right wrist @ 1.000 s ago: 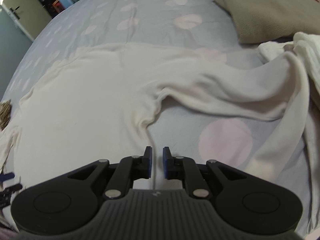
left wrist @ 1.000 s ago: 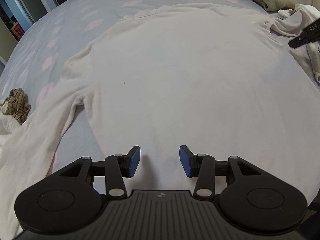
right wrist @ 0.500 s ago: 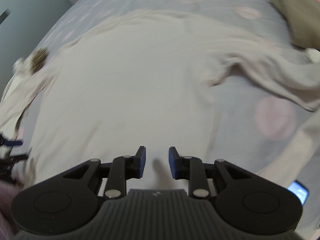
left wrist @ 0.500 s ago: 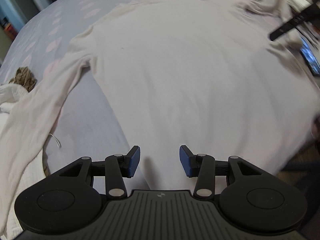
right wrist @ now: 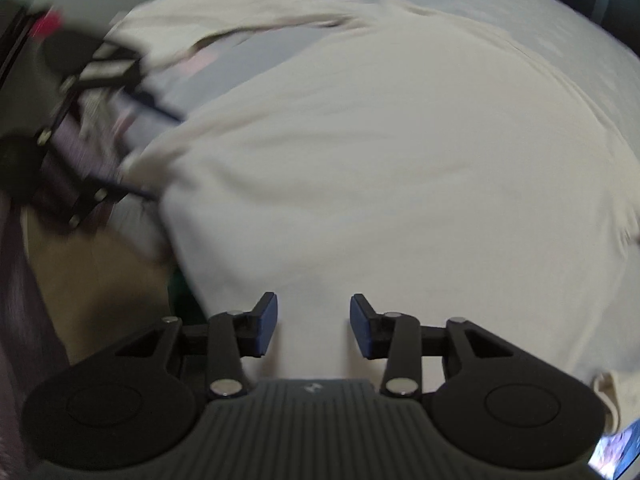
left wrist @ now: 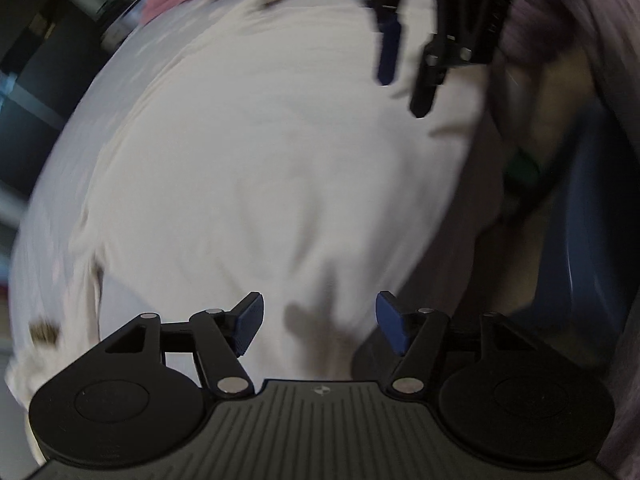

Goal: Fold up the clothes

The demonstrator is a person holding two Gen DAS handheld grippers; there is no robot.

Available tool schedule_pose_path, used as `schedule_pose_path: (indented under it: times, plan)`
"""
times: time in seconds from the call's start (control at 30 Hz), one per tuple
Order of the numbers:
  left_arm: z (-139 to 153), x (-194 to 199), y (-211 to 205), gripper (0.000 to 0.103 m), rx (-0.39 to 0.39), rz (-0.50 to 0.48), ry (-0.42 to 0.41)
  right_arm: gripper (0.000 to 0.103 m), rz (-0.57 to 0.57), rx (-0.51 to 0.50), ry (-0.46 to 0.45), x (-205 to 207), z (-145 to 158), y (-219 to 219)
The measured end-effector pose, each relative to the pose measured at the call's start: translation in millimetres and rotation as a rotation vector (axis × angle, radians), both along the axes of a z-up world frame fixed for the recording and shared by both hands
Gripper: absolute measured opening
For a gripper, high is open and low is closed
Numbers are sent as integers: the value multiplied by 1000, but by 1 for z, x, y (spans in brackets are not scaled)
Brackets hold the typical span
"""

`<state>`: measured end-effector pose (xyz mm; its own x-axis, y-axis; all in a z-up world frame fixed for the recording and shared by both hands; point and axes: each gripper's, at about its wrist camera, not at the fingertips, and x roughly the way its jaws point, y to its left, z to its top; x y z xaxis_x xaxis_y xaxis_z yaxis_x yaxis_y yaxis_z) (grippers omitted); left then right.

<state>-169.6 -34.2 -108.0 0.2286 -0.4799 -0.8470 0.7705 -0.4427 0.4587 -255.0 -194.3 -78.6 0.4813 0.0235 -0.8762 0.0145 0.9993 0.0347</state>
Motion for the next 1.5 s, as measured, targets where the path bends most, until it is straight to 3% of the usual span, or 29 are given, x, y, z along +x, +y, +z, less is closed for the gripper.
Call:
schedule_pose_path:
  times: [0.13,0.27,0.37,0.43,0.47,0.5,0.53,0.57,0.73,0.9,1.0,1.03,1.1,1.3,1.5]
  plan:
    - [-28,-23,9,61,26,-152,-136,52,95,-77,35,-4,-13,30]
    - [-54,-38,10,60,0,-255,-282,58,146,-141,68,-6,-26,41]
    - [-65,-42,4,50,17,-281,-306,58,207,-233,73,-9,-36,50]
    - [-65,-41,2,41,35,-282,-290,51,242,-307,73,-11,-40,57]
    - [-63,-40,1,38,41,-280,-275,44,253,-345,71,-12,-41,60]
    - [-60,-39,1,31,48,-277,-254,32,255,-370,70,-13,-40,60]
    - [-55,-37,0,18,49,-265,-232,25,244,-358,69,-14,-37,56]
    - [-48,-34,-3,13,43,-243,-208,20,230,-336,68,-14,-32,51]
    - [-8,-20,-13,7,29,-136,-15,16,195,-241,60,-20,-13,32]
    - [-18,-22,-18,7,123,-157,14,17,232,-191,113,-20,-18,25]
    - [-25,-21,-22,12,169,-159,23,30,255,-160,144,-20,-21,21]
    - [-22,-18,-23,14,173,-148,46,36,251,-134,150,-21,-20,19]
    - [-11,-9,-29,18,176,-109,130,36,207,-125,137,-22,-12,4]
    - [28,18,-45,31,114,0,361,39,66,-117,86,-24,14,-43]
    - [61,35,-79,35,-26,105,486,44,-76,-109,35,-27,40,-91]
